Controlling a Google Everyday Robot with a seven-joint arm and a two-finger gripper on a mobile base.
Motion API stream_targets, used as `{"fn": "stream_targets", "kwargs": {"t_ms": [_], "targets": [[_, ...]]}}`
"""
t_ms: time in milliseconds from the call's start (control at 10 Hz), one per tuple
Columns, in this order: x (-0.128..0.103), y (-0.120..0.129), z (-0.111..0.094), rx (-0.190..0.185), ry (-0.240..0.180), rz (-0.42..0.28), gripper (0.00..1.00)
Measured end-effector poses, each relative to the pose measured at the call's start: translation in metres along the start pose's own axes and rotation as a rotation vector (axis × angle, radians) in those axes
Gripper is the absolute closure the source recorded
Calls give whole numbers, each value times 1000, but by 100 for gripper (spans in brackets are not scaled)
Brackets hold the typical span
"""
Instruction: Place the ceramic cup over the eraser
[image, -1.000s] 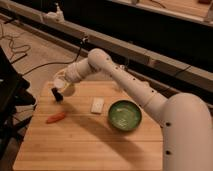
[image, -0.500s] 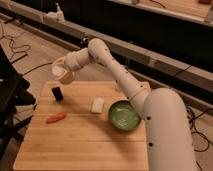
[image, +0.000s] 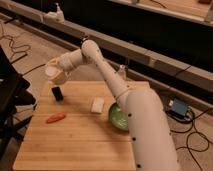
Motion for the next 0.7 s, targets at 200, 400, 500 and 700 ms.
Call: {"fn": "stream_targets", "kwargs": {"t_ms": [200,400,500,700], "targets": [[10,7,14,-43,2,25,100],[19,13,23,-78,4,59,100],[20,15,26,-88,0,70,100],[20,15,29,-96,-20,85,100]]}}
